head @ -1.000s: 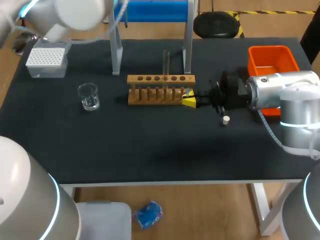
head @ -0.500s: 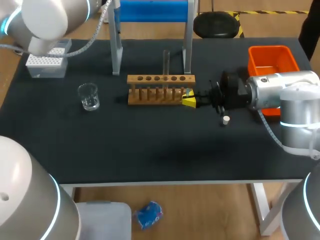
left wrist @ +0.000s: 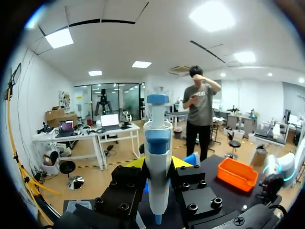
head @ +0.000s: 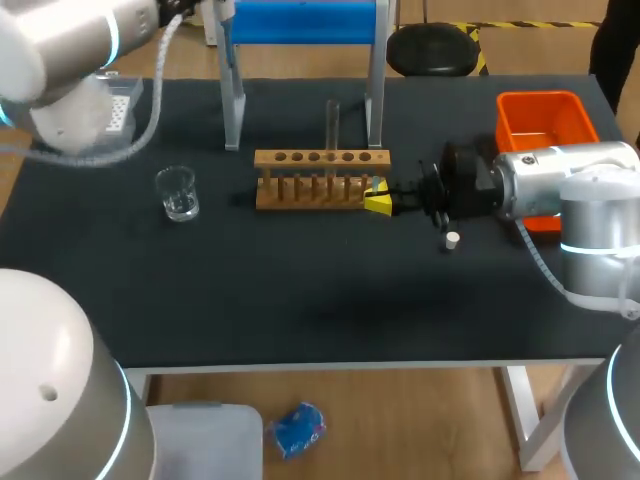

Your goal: Invert the test tube, pick up the pipette, mount the tip to pipette, aspirate from beaker and dispense into the tube, eject the tip, return the pipette, and cap with the stopper.

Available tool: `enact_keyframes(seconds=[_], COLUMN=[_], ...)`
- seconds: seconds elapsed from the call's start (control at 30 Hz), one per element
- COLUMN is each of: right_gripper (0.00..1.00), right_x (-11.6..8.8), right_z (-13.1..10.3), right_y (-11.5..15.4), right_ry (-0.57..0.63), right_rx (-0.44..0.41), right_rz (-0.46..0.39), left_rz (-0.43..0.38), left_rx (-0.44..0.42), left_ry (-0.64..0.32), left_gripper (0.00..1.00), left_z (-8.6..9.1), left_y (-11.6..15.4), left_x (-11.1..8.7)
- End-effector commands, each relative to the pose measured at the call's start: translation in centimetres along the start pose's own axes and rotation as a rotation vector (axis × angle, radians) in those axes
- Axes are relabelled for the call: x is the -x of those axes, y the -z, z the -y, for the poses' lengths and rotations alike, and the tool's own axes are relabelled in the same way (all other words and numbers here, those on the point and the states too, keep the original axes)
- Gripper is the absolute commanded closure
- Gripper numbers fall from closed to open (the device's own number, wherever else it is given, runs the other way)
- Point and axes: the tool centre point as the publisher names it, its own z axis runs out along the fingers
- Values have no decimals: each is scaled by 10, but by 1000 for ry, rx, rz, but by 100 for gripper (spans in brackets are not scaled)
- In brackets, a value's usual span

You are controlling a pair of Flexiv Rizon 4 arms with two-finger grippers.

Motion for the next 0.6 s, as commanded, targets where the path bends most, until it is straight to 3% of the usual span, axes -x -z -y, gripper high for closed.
enact_keyframes(seconds=[0.03, 0.4, 0.47, 0.6], right_gripper=[100, 100, 100, 100], right_x=[0, 0, 0, 0], right_z=[1, 1, 1, 1], right_y=[0, 0, 0, 0], right_ry=[1, 1, 1, 1], right_rx=[1, 1, 1, 1], right_rz=[-1, -1, -1, -1], left_rz=[-367, -380, -452, -591], left_rx=[24, 47, -5, 3], left_ry=[-4, -6, 14, -36], left_gripper=[100, 100, 100, 100], left_z=[2, 0, 3, 0], left_y=[29, 28, 35, 58], left_x=[8, 6, 0, -21])
